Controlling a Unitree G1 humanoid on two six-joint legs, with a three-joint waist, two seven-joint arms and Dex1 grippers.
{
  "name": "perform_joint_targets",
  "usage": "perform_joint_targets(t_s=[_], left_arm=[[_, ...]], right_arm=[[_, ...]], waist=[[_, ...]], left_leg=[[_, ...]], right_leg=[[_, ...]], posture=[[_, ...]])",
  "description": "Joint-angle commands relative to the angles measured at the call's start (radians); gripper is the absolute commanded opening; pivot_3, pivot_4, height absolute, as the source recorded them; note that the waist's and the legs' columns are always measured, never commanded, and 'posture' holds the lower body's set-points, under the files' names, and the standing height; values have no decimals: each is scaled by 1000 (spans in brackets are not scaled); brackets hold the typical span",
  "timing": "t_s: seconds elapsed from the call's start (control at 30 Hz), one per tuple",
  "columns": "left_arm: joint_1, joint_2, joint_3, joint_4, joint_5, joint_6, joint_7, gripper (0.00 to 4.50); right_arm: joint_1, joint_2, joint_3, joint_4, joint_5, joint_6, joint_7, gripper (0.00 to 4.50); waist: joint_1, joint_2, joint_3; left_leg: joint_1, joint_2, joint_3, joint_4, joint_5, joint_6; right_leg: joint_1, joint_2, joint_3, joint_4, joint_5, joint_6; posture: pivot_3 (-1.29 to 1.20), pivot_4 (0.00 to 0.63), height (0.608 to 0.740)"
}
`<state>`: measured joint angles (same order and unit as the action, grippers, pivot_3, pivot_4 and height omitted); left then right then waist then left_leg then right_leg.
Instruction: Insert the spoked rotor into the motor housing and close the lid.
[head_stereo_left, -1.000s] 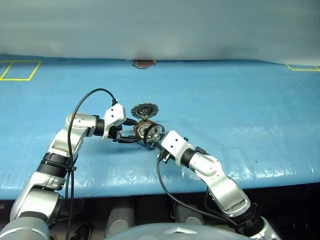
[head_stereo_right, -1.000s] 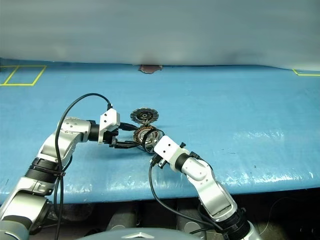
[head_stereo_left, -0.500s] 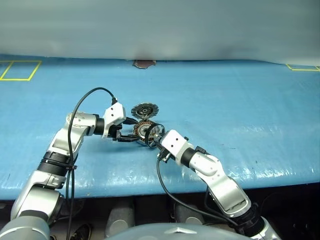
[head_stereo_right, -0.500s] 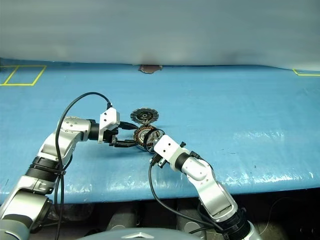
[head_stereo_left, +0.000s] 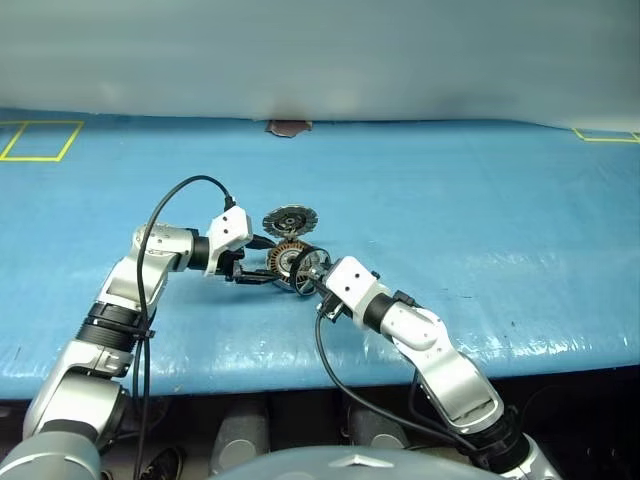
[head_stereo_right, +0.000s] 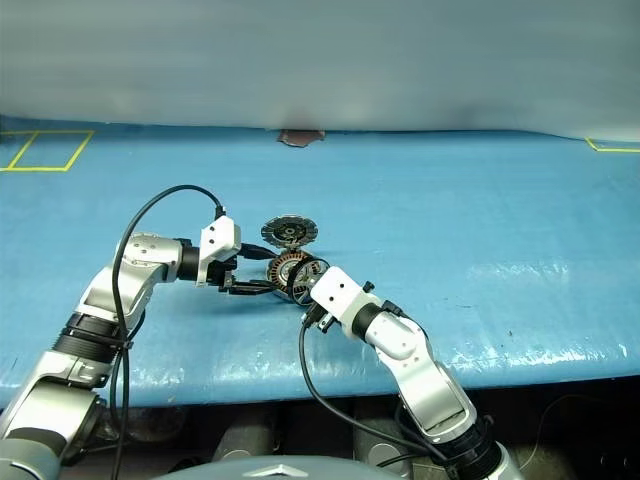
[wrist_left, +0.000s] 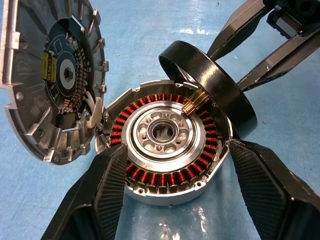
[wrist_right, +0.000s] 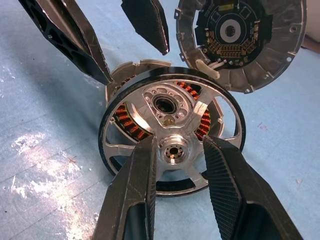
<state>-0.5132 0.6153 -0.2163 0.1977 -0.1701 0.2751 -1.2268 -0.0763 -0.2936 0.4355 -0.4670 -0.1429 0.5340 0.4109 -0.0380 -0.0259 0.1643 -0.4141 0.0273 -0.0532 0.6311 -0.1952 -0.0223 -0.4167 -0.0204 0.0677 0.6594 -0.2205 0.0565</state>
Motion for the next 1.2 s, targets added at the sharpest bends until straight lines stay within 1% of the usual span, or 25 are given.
perform_joint_targets(t_s=[0.03,0.93,1.2], left_arm=[[-19,-6,3,-2,-2,-16,-4,3508],[-12,5,14,-19,1,-15,6,3508],[-14,8,11,-15,8,-17,6,3508]], right_arm=[[-3,10,-20,-42,15,-11,-1,1534],[17,22,-17,29,42,-38,10,1534],[16,33,-35,17,61,-49,7,1534]], waist=[[0,0,0],[-1,0,0],[-1,0,0]], left_leg=[[0,0,0,0,0,0],[0,0,0,0,0,0],[0,0,0,0,0,0]], right_leg=[[0,0,0,0,0,0],[0,0,0,0,0,0],[0,0,0,0,0,0]], posture=[[0,150,740],[0,150,740],[0,150,740]])
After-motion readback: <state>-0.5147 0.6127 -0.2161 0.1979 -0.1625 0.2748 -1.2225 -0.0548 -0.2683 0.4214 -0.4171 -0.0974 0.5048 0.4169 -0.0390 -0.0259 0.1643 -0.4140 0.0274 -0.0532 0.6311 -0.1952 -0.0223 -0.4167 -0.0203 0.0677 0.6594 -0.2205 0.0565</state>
